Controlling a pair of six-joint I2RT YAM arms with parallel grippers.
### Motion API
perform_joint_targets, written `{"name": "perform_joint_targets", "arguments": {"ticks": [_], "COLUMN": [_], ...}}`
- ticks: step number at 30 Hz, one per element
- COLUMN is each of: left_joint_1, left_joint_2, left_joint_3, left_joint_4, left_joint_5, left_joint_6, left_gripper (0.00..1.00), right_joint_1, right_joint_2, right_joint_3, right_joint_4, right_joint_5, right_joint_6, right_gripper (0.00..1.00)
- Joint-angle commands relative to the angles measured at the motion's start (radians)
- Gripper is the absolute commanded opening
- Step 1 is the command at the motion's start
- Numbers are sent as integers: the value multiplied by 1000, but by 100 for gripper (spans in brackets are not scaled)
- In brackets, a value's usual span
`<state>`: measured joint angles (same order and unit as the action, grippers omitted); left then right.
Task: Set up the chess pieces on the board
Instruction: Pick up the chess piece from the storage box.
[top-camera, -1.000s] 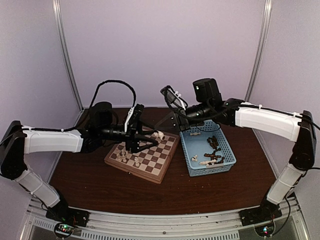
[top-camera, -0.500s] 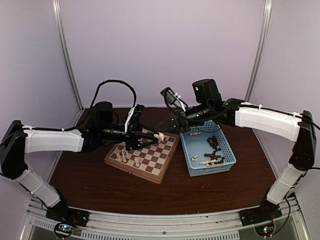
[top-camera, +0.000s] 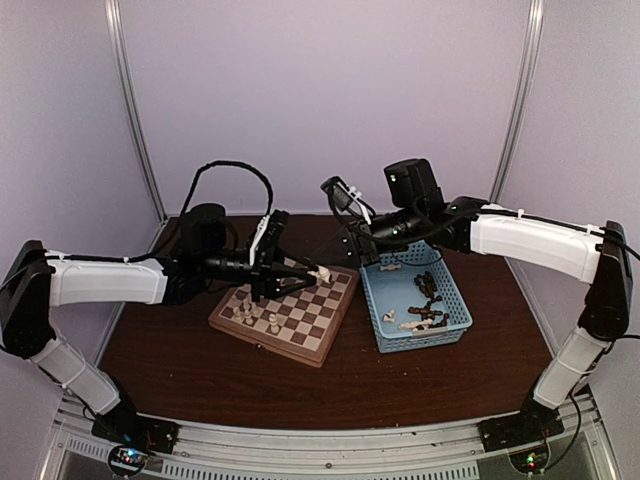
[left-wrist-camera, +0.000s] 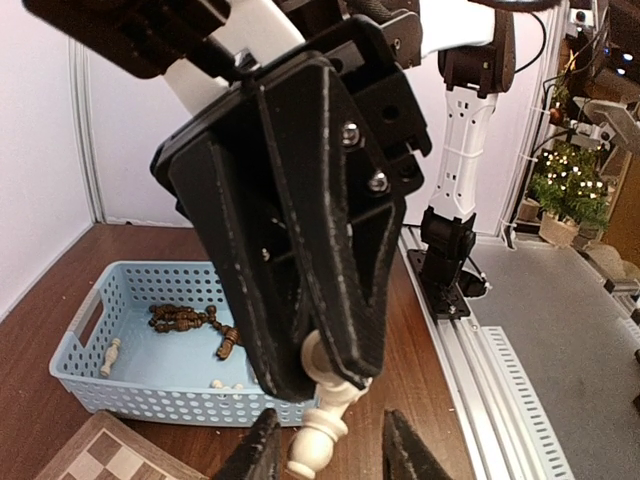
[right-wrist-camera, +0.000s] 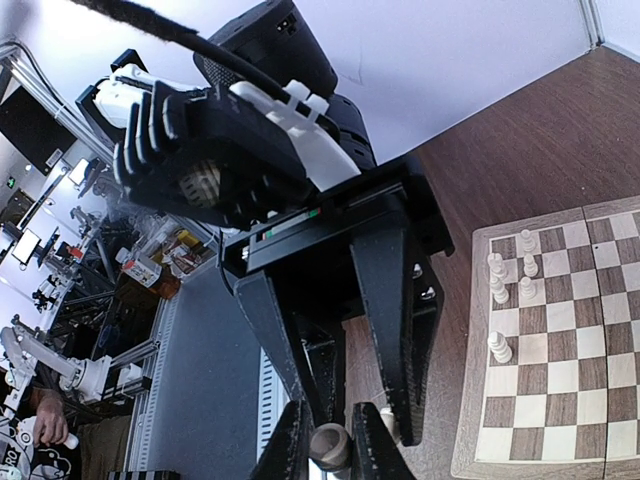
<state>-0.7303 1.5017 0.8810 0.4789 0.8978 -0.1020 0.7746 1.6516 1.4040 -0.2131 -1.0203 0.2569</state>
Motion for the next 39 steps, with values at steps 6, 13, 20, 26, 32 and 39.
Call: {"name": "perform_joint_targets", "arguments": {"ticks": [6,13,20,26,32,39], "left_joint_1": [-4,-4,-4,-4,-4,-4], "left_joint_2": [8,17,23,26,24,-15], "left_joint_3": [16,18,21,26,30,31], "left_joint_4": [2,1,2,-3,-22,-166], "left_joint_5": [0,0,3,11,10,-62], "left_joint_6": [18,10,4,5,15,85], "left_gripper": [38,35,32,23,13,7], "right_joint_1": [3,4,4,4,4,-3], "right_joint_2": [-30,-36,-38,-39,-43,-80], "right_joint_3": [28,25,25,24,23,15], "right_joint_4": [4,2,-2,-7,-19,-117], "right_joint_5": [6,10,12,19,29,167], "right_joint_6": [-15,-18,-21,-25,-35,-129], "right_gripper": [10,10,9,9,9,9]}}
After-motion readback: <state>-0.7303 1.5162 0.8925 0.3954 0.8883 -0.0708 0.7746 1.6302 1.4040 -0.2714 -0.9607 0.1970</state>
